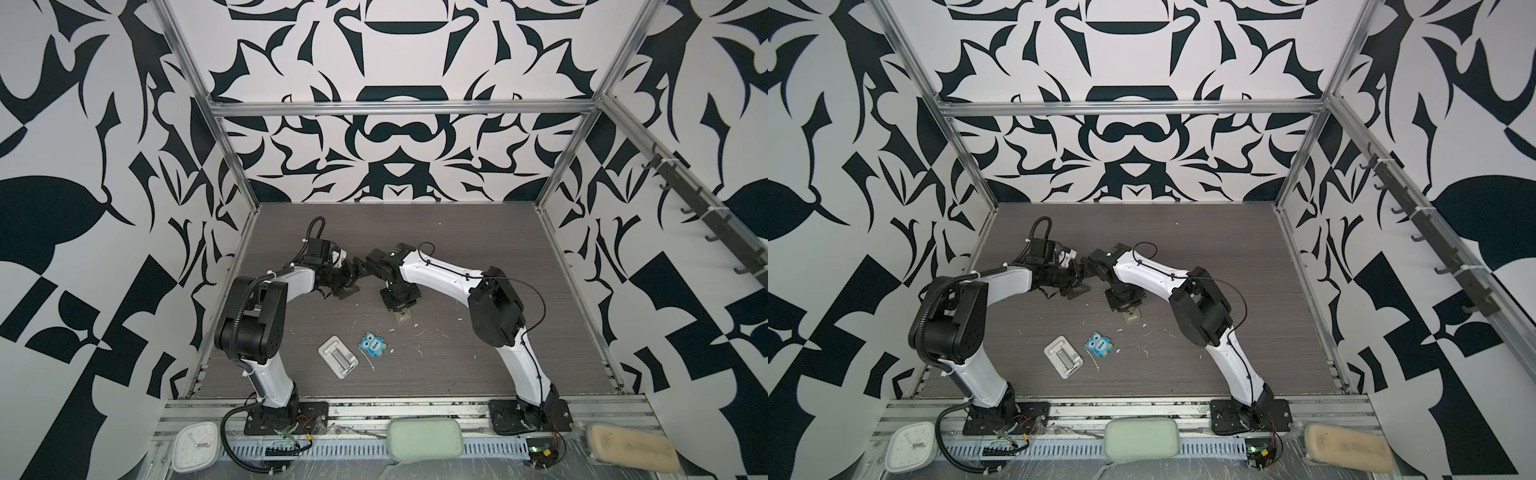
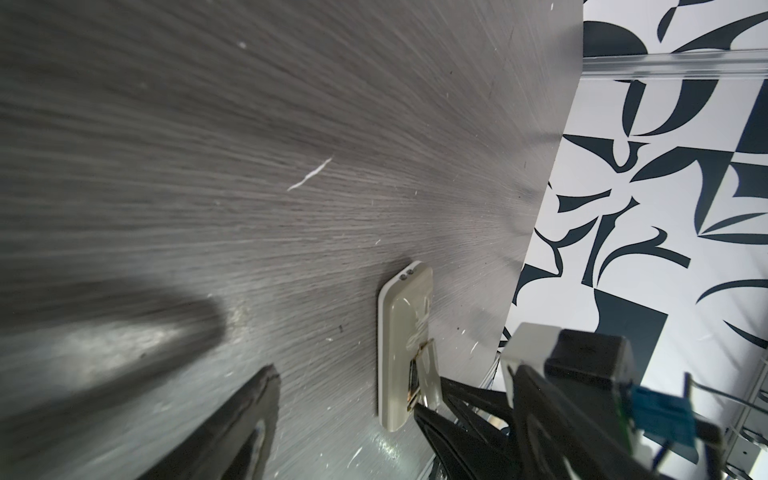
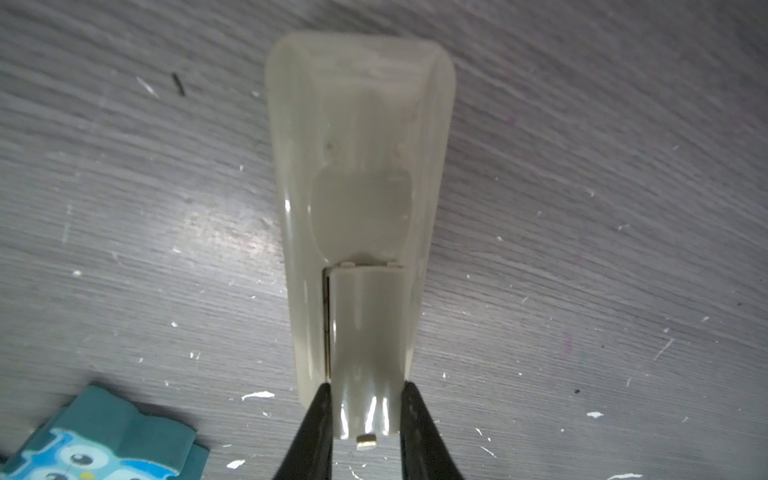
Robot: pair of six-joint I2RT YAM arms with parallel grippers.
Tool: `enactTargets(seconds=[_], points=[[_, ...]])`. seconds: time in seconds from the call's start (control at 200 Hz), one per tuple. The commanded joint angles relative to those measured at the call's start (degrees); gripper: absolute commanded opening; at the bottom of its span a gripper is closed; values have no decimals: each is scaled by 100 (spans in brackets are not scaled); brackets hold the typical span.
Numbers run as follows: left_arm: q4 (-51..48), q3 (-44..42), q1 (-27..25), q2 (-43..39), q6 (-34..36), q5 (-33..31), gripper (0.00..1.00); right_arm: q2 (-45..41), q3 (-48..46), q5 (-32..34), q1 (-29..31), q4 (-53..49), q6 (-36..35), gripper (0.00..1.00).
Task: Load the batteries into the remote control
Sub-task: 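Slide the cover along the compartment with the right gripper until it seats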
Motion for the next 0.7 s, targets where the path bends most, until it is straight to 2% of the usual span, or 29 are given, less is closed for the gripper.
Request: enactTargets(seconds=[0.0,0.695], points=[[136,-100,45,-215,-24,66,90,-41,128,-16,-28,-222,98,25],[219,-181,116,-243,-37,138,90,112,333,-68,34,-301,194,24]])
